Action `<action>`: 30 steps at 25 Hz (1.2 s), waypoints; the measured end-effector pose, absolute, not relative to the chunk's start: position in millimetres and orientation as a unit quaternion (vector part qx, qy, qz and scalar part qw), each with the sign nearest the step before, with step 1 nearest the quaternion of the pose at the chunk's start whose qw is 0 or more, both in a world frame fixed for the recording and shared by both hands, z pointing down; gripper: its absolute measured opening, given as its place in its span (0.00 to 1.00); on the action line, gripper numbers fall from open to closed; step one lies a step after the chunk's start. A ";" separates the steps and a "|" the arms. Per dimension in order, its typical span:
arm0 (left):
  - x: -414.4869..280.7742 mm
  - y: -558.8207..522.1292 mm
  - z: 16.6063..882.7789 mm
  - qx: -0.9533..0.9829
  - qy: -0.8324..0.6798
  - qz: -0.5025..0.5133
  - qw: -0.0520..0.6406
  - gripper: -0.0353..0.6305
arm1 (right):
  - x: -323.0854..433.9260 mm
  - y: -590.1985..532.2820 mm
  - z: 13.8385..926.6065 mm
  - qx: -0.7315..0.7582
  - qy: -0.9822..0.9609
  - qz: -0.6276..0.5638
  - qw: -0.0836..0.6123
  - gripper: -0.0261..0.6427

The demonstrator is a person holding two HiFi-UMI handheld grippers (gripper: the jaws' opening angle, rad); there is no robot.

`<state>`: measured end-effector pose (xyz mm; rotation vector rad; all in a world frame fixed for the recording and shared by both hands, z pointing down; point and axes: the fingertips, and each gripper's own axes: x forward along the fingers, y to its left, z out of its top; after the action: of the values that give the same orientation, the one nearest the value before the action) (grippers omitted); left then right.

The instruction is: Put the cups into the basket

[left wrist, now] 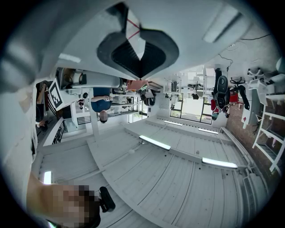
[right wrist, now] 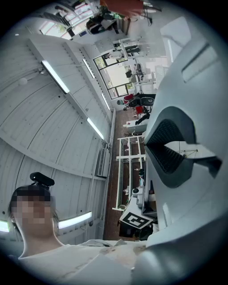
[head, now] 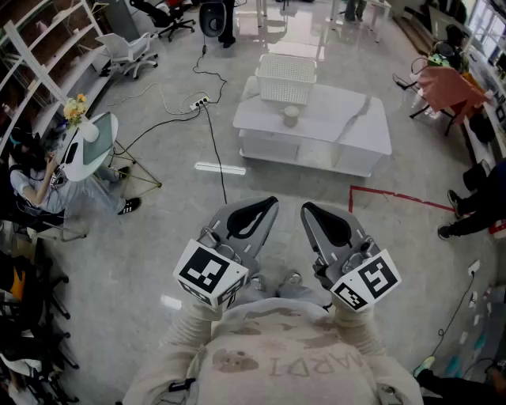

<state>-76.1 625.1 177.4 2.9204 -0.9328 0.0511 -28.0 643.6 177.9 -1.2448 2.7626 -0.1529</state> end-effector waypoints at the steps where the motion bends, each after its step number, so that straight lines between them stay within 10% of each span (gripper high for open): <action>1: -76.7 625.9 177.0 0.952 -0.303 0.016 0.037 0.05 | -29.0 644.6 177.6 -0.410 0.909 -0.050 0.053 0.08; 30: -130.8 591.4 192.0 0.961 -0.273 -0.002 0.046 0.05 | -69.0 616.5 180.3 -0.458 0.887 -0.045 0.046 0.08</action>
<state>-130.8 591.4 192.0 2.9331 -0.8330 -0.0058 -69.0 616.5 180.3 -1.3973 2.7079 -0.1388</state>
